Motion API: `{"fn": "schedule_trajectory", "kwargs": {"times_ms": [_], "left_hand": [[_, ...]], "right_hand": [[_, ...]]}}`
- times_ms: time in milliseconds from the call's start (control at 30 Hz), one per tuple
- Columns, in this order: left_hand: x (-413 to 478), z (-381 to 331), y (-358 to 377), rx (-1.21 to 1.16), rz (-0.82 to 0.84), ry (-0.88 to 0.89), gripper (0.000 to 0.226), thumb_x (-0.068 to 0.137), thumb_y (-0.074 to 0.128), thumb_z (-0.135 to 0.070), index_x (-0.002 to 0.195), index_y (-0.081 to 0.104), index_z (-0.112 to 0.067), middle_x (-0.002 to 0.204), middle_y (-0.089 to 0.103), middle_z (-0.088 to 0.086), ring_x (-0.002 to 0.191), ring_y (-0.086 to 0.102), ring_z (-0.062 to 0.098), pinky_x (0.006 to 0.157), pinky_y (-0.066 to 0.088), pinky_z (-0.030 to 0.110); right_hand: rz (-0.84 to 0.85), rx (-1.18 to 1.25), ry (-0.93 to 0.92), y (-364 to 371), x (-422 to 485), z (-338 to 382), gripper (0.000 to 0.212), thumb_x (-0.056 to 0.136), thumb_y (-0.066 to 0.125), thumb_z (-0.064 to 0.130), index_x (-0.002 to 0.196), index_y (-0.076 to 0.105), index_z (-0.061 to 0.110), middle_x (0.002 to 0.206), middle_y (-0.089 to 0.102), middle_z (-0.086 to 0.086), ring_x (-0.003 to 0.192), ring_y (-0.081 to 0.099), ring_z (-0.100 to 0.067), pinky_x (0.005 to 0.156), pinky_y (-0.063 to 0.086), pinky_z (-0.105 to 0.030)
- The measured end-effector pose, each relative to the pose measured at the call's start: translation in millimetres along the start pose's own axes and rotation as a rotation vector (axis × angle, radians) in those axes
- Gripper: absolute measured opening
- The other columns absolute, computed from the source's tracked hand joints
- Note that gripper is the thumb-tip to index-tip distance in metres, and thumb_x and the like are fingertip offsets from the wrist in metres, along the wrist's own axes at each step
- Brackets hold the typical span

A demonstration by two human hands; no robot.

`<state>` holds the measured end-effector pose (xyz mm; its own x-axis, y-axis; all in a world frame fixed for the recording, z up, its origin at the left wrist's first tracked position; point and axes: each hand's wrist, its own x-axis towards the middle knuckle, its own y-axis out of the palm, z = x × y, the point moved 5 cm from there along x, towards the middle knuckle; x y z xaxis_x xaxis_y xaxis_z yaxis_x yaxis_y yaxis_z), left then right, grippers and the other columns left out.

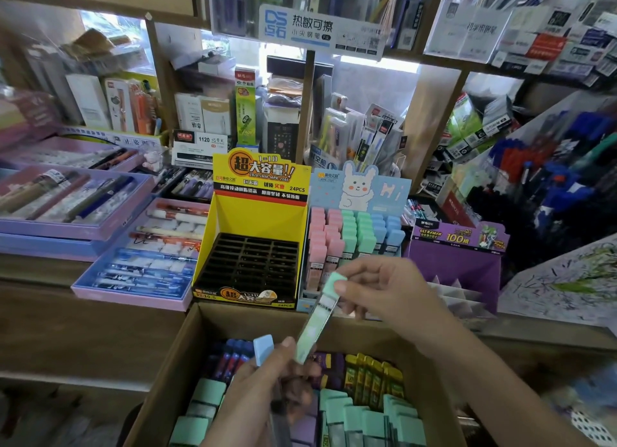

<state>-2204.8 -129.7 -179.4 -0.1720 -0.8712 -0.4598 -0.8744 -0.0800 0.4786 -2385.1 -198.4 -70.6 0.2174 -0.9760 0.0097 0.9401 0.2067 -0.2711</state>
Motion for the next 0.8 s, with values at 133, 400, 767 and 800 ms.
{"fn": "schedule_trajectory", "kwargs": {"times_ms": [133,400,767,800], "left_hand": [[8,1,-4,-0.075,-0.075,-0.009,0.033,0.066,0.071,-0.03,0.081,0.08,-0.001,0.069,0.068,0.018,0.041,0.052,0.021,0.033,0.031,0.021],[17,9,-9,-0.146,-0.14,-0.091,0.032,0.099,0.053,-0.021,0.095,0.067,0.007,0.056,0.059,0.014,0.035,0.044,0.02,0.031,0.03,0.018],[27,16,-17,-0.116,-0.143,-0.115,0.023,0.091,0.061,-0.015,0.095,0.068,0.007,0.059,0.061,0.015,0.035,0.045,0.022,0.032,0.03,0.019],[28,17,-17,-0.119,-0.137,-0.111,0.024,0.09,0.062,-0.016,0.096,0.067,0.007,0.059,0.061,0.016,0.036,0.045,0.022,0.032,0.03,0.019]], "right_hand": [[-0.224,-0.119,-0.123,-38,3,18,0.014,0.089,0.078,0.009,0.101,0.074,0.014,0.078,0.076,-0.008,0.067,0.074,-0.022,0.059,0.059,-0.025],[-0.349,-0.335,-0.211,-67,12,16,0.017,0.092,0.074,0.004,0.1,0.072,0.018,0.081,0.073,-0.004,0.071,0.072,-0.012,0.069,0.063,-0.026],[-0.325,-0.425,-0.247,-65,19,13,0.037,0.092,0.073,0.005,0.091,0.067,0.041,0.081,0.071,-0.002,0.072,0.07,-0.016,0.072,0.062,-0.035],[-0.323,-0.431,-0.248,-64,19,14,0.037,0.092,0.074,0.005,0.091,0.067,0.041,0.082,0.071,-0.002,0.072,0.069,-0.017,0.072,0.062,-0.035]]}}
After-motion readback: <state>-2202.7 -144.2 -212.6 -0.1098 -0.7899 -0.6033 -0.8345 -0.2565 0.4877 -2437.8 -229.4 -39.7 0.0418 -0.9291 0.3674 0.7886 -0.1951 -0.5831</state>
